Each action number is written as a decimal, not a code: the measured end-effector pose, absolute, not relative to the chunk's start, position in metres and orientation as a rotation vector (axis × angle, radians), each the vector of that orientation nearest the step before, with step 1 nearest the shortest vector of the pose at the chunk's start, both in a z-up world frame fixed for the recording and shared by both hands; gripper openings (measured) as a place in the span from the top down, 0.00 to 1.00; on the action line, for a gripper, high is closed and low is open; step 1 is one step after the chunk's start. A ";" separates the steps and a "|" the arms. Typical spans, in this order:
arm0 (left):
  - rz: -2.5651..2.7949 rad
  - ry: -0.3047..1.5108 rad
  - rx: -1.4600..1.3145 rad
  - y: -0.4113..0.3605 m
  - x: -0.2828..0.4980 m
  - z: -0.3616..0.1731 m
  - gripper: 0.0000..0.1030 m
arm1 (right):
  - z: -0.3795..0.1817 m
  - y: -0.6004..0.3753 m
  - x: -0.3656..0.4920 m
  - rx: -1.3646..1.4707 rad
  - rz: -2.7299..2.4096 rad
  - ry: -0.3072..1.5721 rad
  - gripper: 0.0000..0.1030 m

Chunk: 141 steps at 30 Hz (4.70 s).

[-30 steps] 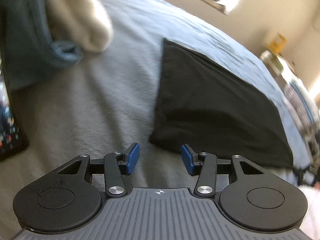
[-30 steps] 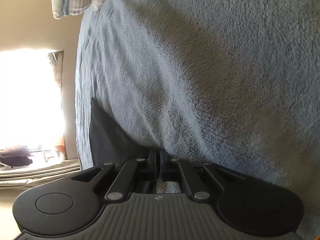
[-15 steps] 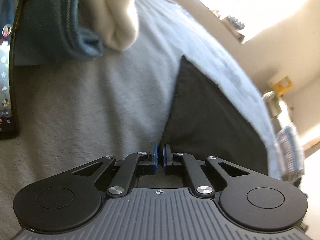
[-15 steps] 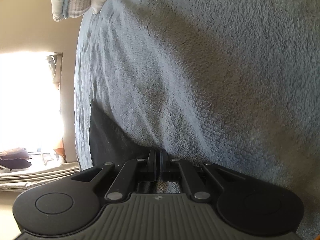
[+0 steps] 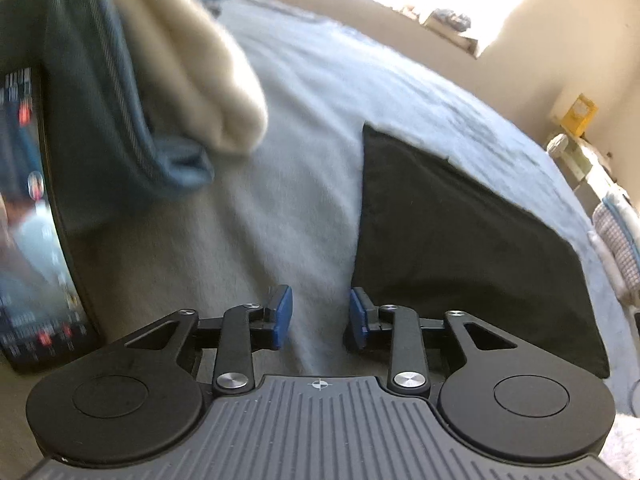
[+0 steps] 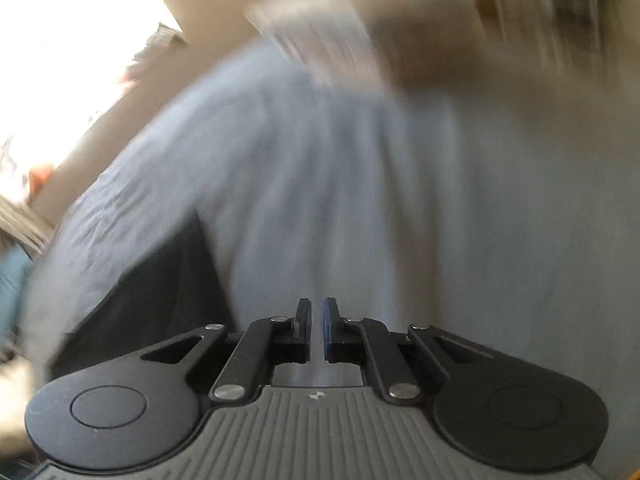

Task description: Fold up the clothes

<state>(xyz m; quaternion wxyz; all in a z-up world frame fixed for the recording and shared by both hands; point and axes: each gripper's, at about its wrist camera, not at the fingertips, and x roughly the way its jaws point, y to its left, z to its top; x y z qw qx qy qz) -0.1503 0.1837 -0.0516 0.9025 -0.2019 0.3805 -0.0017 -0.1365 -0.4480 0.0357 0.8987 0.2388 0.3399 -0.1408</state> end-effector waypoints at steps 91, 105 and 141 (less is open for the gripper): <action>-0.143 0.827 -0.134 0.126 -0.114 -0.078 0.62 | -0.022 -0.346 -0.121 0.535 -0.297 1.121 0.95; -0.156 0.835 -0.142 0.128 -0.113 -0.078 0.61 | -0.019 -0.298 -0.106 0.498 -0.125 1.189 0.95; -0.169 0.837 -0.119 0.126 -0.112 -0.078 0.56 | -0.025 -0.251 -0.088 0.212 0.023 1.359 0.94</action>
